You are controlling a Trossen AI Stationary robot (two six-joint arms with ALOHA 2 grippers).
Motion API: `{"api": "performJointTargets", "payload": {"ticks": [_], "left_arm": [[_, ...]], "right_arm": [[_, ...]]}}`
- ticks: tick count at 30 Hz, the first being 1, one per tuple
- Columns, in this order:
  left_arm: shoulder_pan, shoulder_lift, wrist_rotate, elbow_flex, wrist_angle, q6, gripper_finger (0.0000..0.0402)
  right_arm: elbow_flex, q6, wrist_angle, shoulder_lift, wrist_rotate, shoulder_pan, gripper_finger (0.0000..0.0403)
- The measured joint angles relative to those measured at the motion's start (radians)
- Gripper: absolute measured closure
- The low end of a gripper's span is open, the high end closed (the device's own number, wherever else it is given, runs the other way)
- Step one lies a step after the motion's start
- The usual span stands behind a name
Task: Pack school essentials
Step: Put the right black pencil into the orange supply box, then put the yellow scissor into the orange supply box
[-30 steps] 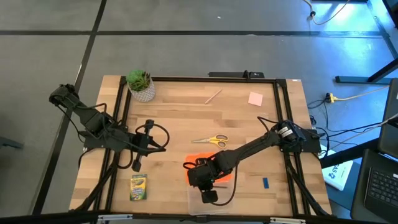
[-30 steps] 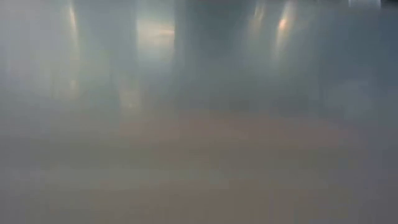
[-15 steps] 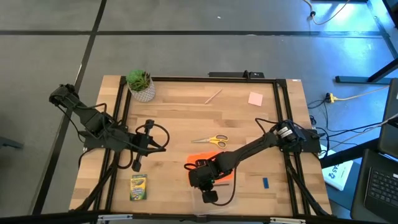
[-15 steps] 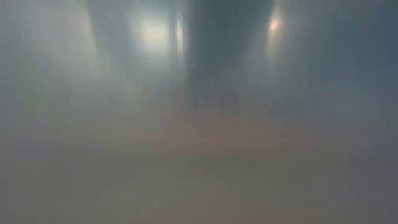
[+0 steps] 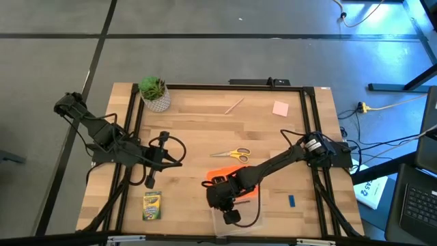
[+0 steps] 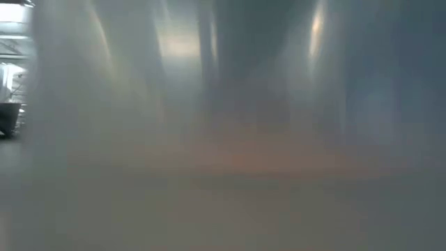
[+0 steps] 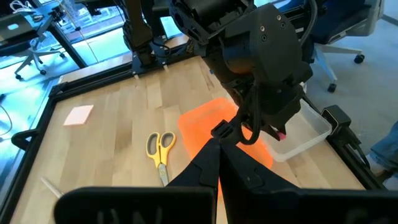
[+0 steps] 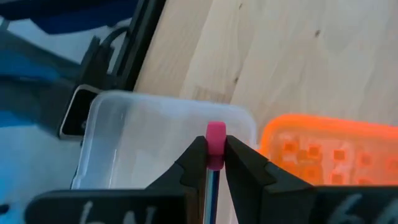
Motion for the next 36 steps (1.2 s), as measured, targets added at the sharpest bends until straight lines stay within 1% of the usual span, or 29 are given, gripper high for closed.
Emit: {"api": "performJointTargets", "payload": {"ticks": [9,21,24,31,36], "left_arm": [[0.000,-0.001,0.001,0.000,-0.001,0.000,0.0401],[0.000,0.000,0.001,0.000,-0.007,0.009,0.0401],[0.000,0.000,0.001,0.000,-0.007,0.009,0.0401],[0.000,0.000,0.001,0.000,-0.007,0.009,0.0401],[0.000,0.000,0.001,0.000,-0.007,0.009,0.0401]], "right_arm": [[0.000,-0.003,-0.027,0.032,0.003,0.000,0.0349],[0.000,-0.002,-0.030,0.034,0.003,0.000,0.0348],[0.000,-0.003,-0.030,0.034,0.014,0.000,0.0334],[0.000,-0.004,-0.030,0.034,0.021,0.000,0.0276],[0.003,-0.003,-0.037,0.033,0.020,-0.001,0.0266]]}}
